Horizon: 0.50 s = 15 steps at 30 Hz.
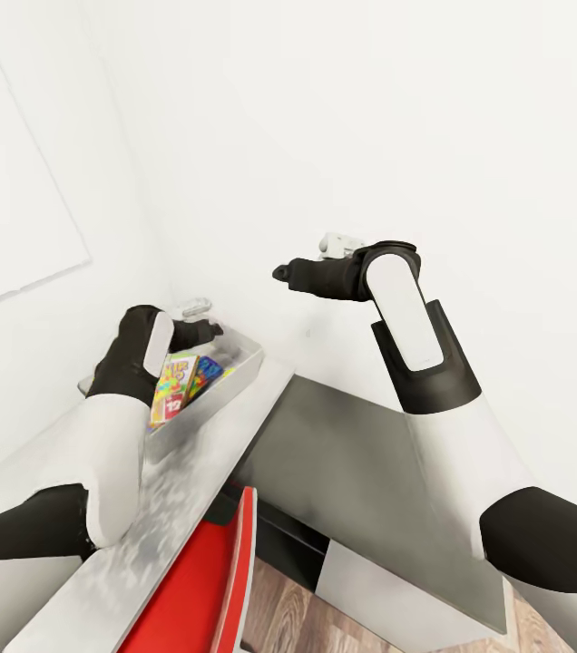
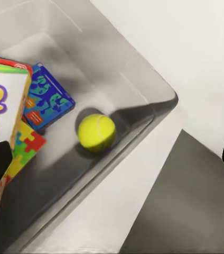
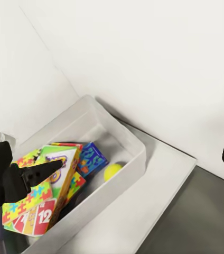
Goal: Put all the toys in the child's room - the three board games (two on the bed and one on the table), the two jigsaw puzzles on the table, and the tennis ball on the table - inside the toy box on the table in the child's room.
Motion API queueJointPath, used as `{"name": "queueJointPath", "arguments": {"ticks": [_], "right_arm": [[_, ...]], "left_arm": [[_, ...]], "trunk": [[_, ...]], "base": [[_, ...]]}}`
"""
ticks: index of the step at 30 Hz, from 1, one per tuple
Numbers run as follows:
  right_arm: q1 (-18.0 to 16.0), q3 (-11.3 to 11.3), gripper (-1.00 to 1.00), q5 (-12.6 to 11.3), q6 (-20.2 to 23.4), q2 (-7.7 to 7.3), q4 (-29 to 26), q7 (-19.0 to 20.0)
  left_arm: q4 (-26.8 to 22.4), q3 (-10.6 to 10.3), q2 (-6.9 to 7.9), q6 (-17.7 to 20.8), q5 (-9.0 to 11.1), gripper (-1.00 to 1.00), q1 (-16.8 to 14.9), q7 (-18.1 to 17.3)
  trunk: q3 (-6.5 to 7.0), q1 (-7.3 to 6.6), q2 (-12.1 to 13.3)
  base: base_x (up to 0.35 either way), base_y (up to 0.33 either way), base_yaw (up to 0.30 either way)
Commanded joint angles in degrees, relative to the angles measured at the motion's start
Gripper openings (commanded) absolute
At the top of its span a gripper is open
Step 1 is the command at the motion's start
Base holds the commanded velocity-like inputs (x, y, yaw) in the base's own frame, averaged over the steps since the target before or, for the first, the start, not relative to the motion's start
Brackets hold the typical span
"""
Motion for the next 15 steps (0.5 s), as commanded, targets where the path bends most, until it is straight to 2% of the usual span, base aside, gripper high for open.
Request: {"name": "queueJointPath", "arguments": {"ticks": [1, 4, 15], "right_arm": [[-0.1, 0.0, 1.0, -0.5, 0.1, 0.0, 0.0, -0.6], [-0.1, 0.0, 1.0, -0.5, 0.1, 0.0, 0.0, -0.7], [-0.1, 0.0, 1.0, -0.6, 0.2, -0.03, 0.0, -0.6]], "left_arm": [[-1.3, 2.1, 0.52, 2.7, 0.8, 1.0, -0.1, 0.5], [-2.4, 4.4, 1.04, 5.1, 0.7, 1.0, -0.1, 0.4], [-3.3, 5.4, 1.19, 6.2, 1.1, 1.0, -0.1, 0.3]], "trunk": [[-0.02, 0.04, -0.1], [0.27, 0.04, -0.1], [1.31, 0.04, -0.1]], "base": [[0.0, 0.0, 0.0], [0.0, 0.0, 0.0], [-0.011, 0.0, 0.0]]}}
